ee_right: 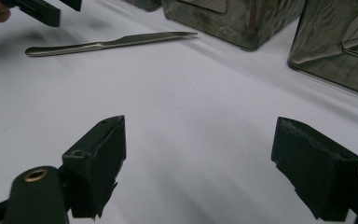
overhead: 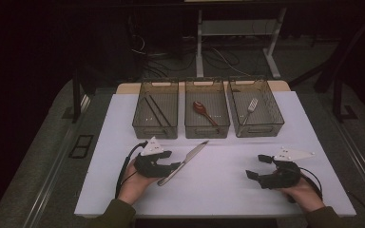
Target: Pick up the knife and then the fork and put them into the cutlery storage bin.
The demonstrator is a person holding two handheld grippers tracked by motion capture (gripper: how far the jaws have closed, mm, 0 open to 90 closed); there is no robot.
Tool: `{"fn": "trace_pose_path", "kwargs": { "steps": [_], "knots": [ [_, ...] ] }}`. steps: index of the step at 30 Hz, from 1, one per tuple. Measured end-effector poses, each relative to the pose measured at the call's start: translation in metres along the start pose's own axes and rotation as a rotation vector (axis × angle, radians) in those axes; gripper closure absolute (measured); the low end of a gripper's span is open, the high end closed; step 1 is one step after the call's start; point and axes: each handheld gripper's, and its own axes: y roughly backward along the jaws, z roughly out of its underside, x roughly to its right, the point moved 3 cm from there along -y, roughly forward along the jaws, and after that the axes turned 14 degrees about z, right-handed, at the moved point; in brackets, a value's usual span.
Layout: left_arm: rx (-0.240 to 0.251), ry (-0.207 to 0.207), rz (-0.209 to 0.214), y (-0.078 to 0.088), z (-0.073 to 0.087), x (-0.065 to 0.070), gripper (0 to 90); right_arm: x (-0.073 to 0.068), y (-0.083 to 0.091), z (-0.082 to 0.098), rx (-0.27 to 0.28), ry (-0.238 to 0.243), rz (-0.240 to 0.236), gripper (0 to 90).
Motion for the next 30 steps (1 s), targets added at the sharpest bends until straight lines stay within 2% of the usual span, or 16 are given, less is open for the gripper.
{"fn": "trace_pose_path", "kwargs": {
  "steps": [3,6,9,14,19,24,30],
  "knots": [
    [-0.046,0.023,0.007,-0.010,0.000,-0.001,56.2,-0.001,-0.001,0.000,-0.003,0.009,0.002,17.1],
    [-0.084,0.041,0.017,-0.020,0.001,0.001,61.1,0.000,0.000,0.000,-0.001,0.004,0.004,17.1],
    [-0.110,0.039,-0.013,-0.025,0.001,0.004,65.4,0.002,0.000,0.000,-0.001,0.000,0.005,17.1],
    [-0.149,0.049,-0.026,-0.031,0.005,0.006,72.8,0.002,0.000,0.001,-0.003,0.000,0.003,17.1],
    [-0.144,0.053,-0.044,-0.031,0.006,0.007,75.3,0.001,0.000,0.001,-0.006,0.005,0.005,17.0],
    [-0.172,0.052,-0.065,-0.033,0.003,0.009,77.5,0.002,-0.001,0.001,-0.008,0.009,0.005,17.1],
    [-0.171,0.064,-0.061,-0.033,0.003,0.007,79.3,0.001,-0.001,0.001,-0.009,0.012,0.007,17.1]
  ]
}}
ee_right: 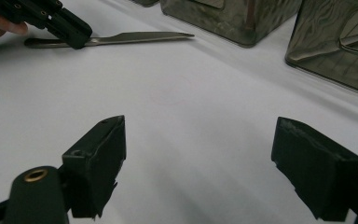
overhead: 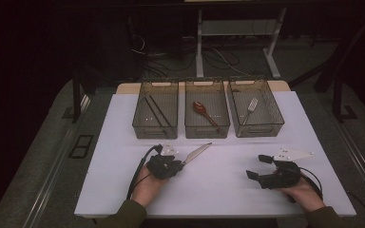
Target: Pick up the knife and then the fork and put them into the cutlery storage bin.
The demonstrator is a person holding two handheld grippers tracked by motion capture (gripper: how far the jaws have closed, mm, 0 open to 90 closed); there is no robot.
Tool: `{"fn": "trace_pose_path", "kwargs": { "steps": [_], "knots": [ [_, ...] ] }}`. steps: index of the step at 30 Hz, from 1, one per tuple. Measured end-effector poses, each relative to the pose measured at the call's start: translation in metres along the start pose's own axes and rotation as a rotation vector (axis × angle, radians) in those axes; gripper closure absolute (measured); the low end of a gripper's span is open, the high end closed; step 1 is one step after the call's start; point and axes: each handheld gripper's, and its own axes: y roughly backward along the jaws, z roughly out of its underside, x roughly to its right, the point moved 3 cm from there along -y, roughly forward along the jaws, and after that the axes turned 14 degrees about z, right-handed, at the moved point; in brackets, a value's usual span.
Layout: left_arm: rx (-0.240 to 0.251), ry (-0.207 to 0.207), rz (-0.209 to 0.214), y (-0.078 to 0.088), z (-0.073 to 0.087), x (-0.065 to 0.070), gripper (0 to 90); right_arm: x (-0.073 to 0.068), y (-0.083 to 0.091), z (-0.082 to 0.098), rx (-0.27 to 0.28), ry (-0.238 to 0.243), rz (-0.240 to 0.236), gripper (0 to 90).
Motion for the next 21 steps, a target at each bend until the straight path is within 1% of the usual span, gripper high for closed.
{"fn": "trace_pose_path", "kwargs": {
  "steps": [2,4,6,7,10,12,17,21],
  "knots": [
    [-0.003,-0.011,0.000,0.000,0.000,0.000,79.3,0.000,0.000,0.000,-0.002,0.003,0.001,17.1],
    [0.001,-0.010,0.001,0.001,0.000,0.000,79.3,0.000,0.000,0.000,-0.002,0.003,0.000,17.1],
    [0.002,-0.024,-0.003,0.001,0.000,0.001,79.3,0.000,0.000,0.000,0.000,-0.002,-0.001,17.1],
    [0.011,-0.018,0.001,0.002,0.000,0.002,79.3,0.000,0.001,0.000,0.001,-0.004,-0.001,17.0],
    [0.058,-0.028,0.028,0.008,-0.003,0.004,79.3,0.000,0.001,-0.001,0.004,-0.006,-0.002,17.1],
    [0.086,-0.035,0.036,0.013,-0.006,0.007,79.3,0.000,0.002,-0.002,0.007,-0.005,-0.002,17.1],
    [0.178,-0.042,0.078,0.025,-0.012,0.014,79.2,-0.001,0.002,-0.003,0.013,0.000,-0.007,17.1],
    [0.231,-0.053,0.103,0.034,-0.017,0.019,79.2,-0.003,0.003,-0.005,0.016,0.012,-0.006,17.1]
  ]
}}
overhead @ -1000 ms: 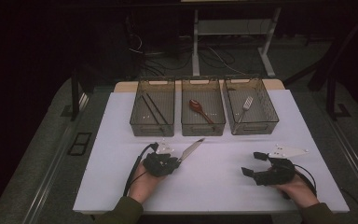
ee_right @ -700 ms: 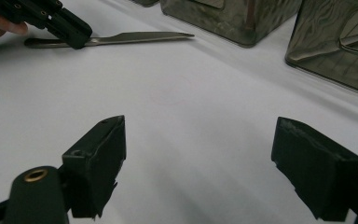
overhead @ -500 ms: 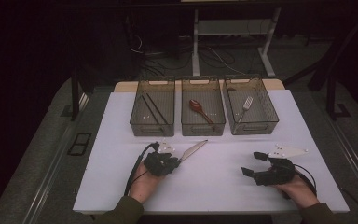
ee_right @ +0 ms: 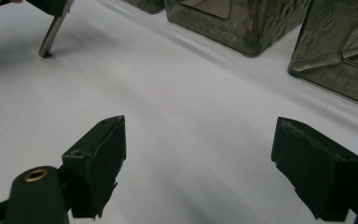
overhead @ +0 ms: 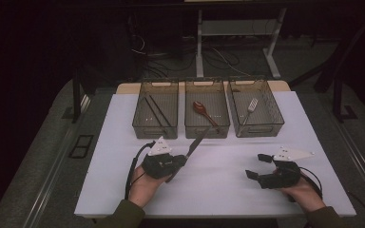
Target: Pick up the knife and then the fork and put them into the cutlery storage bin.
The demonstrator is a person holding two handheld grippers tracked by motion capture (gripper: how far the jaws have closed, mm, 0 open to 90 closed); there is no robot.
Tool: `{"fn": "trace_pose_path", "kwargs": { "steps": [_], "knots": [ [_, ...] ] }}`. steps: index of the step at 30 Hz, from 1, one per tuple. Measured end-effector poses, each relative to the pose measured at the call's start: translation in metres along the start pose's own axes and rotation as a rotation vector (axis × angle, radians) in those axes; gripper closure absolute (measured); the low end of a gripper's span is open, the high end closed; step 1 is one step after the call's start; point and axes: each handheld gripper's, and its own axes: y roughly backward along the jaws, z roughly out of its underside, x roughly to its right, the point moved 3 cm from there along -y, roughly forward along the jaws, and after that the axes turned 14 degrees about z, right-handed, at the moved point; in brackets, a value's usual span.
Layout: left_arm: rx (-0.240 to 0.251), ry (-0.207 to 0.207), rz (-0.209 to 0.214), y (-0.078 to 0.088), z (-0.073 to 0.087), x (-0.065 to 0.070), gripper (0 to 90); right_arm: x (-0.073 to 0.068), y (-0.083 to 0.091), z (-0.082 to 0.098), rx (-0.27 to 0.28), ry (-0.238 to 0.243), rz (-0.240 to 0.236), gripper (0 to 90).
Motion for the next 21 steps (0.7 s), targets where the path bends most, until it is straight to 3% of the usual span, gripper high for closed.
{"fn": "trace_pose_path", "kwargs": {
  "steps": [5,8,11,14,21],
  "knots": [
    [0.055,-0.007,0.034,0.007,-0.007,0.007,79.3,-0.003,0.003,-0.006,0.002,0.007,-0.024,14.1],
    [0.065,-0.022,0.046,0.005,-0.010,0.012,79.4,-0.004,0.004,-0.013,0.003,-0.014,-0.049,13.3],
    [0.074,-0.037,0.067,0.001,-0.014,0.020,79.4,-0.010,0.007,-0.023,0.013,-0.028,-0.102,14.0],
    [0.070,-0.054,0.080,-0.006,-0.019,0.027,79.4,-0.016,0.005,-0.032,0.018,-0.020,-0.094,19.0],
    [0.074,-0.071,0.079,-0.028,-0.030,0.034,79.4,-0.025,0.001,-0.055,0.059,-0.064,-0.141,36.8]
  ]
}}
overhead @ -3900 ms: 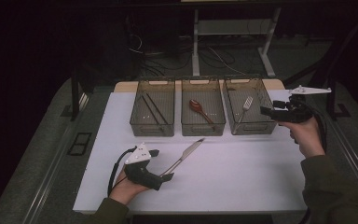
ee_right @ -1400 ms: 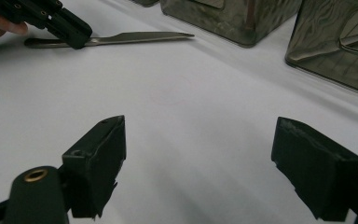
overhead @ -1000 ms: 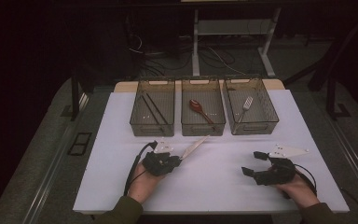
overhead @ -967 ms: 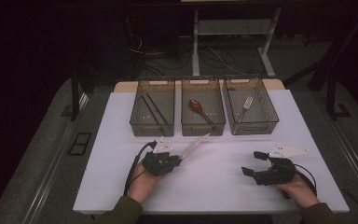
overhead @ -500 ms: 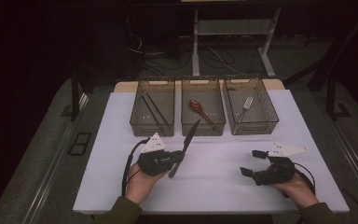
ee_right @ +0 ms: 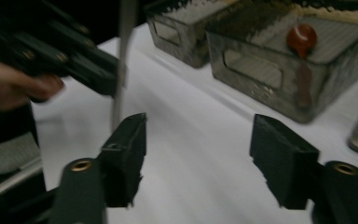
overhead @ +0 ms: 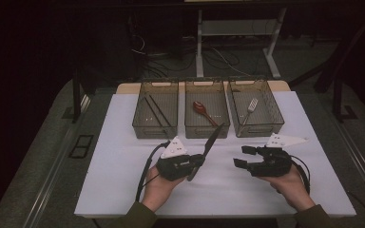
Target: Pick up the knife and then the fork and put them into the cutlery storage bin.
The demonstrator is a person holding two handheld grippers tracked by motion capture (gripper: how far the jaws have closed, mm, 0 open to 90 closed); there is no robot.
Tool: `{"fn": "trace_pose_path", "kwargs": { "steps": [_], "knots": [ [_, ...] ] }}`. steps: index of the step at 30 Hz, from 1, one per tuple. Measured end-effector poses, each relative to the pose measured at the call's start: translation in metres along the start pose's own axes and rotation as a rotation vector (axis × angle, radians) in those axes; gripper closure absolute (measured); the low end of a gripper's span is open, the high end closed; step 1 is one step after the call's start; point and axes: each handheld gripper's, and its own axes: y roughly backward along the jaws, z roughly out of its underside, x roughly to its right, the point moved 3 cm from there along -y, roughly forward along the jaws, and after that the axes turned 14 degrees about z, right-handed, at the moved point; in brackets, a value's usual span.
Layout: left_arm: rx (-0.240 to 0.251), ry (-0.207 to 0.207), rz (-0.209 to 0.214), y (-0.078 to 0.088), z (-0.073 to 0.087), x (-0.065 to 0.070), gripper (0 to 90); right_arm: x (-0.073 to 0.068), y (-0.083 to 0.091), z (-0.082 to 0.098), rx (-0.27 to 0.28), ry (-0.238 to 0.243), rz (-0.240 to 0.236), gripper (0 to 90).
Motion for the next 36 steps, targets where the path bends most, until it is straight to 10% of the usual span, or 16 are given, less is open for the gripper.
{"fn": "trace_pose_path", "kwargs": {
  "steps": [14,36],
  "knots": [
    [0.038,-0.023,-0.037,-0.035,-0.018,-0.005,79.3,-0.014,-0.018,-0.043,0.089,-0.091,-0.062,55.4],
    [0.076,-0.050,-0.065,-0.032,-0.019,-0.007,78.9,-0.026,-0.049,-0.049,0.070,-0.080,-0.062,87.4]
  ]
}}
